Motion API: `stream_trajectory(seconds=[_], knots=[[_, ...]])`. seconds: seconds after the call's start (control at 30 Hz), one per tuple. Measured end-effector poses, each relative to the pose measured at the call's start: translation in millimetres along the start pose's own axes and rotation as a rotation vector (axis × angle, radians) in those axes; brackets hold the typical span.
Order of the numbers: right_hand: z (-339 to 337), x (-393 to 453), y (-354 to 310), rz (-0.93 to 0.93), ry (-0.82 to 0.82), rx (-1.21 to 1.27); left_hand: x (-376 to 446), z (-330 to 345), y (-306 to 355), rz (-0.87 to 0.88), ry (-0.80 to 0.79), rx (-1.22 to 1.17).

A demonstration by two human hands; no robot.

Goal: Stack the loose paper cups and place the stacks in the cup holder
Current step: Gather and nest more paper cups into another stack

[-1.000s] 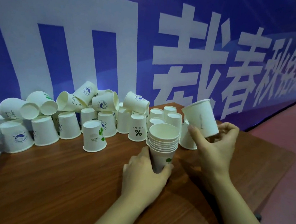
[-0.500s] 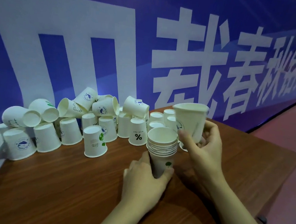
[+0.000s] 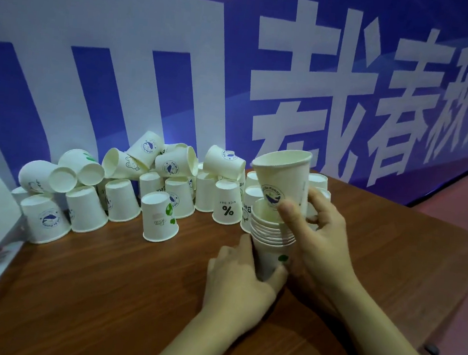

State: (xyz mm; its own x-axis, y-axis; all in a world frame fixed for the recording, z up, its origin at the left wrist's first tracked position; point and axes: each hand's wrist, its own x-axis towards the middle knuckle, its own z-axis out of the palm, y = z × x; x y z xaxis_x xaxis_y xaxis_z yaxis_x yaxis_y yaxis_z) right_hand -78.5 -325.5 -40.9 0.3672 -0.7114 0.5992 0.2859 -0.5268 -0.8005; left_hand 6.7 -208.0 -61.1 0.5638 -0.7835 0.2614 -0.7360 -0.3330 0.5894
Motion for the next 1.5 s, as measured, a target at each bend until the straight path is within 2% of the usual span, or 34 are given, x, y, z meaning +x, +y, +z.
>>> stream_trajectory(seconds=[0.13,0.23,0.4,0.47,0.57,0.63,0.9,1.03,1.13,1.27,1.37,1.43,1.5], knots=[[6.8,0.8,5.1,-0.007,-0.064,-0.136,2.6,3.3,-4.2,0.002,-0.002,-0.022],[11.0,-1.8,12.7,0.051,-0.107,-0.073,4.9,7.8,-8.7,0.026,-0.01,-0.014],[3.9,-5.1,13.8,0.047,-0.049,-0.003,5.1,9.3,-9.1,0.03,0.005,0.002],[3.2,-6.2,11.8,-0.001,-0.023,-0.005,5.6,10.8,-11.2,0.041,0.017,-0.015],[5.6,-7.6,10.2,-0.174,0.0,-0.165,8.7,12.5,-13.5,0.026,-0.006,0.003],[8.8,-8.1,10.8,-0.224,-0.007,-0.23,10.2,13.4,-14.2,0.036,0.001,0.018],[10.6,-10.0,17.7,-0.091,-0.032,-0.152,6.1,10.6,-10.0,0.028,0.001,-0.011],[10.1,-6.5,17.4,-0.029,0.029,-0.039,5.7,8.2,-8.0,0.012,0.005,0.008],[8.0,-6.4,12.9,0.01,0.074,-0.097,5.8,7.9,-5.8,0.003,0.008,0.023],[2.0,-0.8,13.3,0.036,0.289,-0.162,4.5,8.2,-7.2,0.004,0.01,0.016],[-5.9,7.1,20.5,0.077,0.417,-0.35,4.8,7.9,-7.1,0.015,0.004,0.003],[-10.4,13.1,27.4,0.135,0.309,-0.539,3.8,6.9,-6.1,0.011,0.001,-0.005],[-12.5,15.7,38.0,0.235,0.085,-0.766,3.5,5.8,-5.5,0.022,0.009,-0.009]])
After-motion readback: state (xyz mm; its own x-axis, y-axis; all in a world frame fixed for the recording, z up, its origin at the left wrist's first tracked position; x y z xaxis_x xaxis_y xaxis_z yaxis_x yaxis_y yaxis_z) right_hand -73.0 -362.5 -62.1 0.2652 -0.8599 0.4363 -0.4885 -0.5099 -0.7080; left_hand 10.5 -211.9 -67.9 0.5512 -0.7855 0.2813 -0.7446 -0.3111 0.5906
